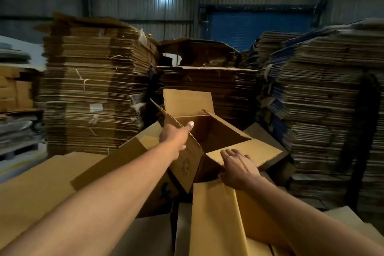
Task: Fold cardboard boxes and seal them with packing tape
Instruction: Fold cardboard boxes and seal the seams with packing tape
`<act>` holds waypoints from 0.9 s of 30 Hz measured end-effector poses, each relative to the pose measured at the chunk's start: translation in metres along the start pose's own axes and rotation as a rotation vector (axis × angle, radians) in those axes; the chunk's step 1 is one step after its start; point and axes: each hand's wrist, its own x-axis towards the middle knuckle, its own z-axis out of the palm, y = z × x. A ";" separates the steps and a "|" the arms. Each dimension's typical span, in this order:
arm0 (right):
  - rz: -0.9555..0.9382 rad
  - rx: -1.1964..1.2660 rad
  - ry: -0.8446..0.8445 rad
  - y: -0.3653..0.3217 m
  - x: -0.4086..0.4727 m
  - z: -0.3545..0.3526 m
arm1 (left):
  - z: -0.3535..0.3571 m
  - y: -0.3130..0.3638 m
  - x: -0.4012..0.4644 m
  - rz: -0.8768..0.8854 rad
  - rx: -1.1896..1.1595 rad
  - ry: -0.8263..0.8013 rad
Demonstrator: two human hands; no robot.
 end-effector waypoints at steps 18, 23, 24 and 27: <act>0.223 -0.088 0.279 0.036 -0.021 -0.103 | 0.016 0.119 0.000 0.152 -0.303 -0.341; 0.221 -0.078 0.367 0.031 -0.065 -0.178 | -0.022 0.181 -0.069 0.211 -0.389 -0.376; 0.204 -0.080 0.384 0.029 -0.078 -0.195 | -0.032 0.191 -0.087 0.223 -0.405 -0.381; 0.134 -0.099 0.432 0.026 -0.129 -0.248 | -0.065 0.213 -0.155 0.263 -0.441 -0.388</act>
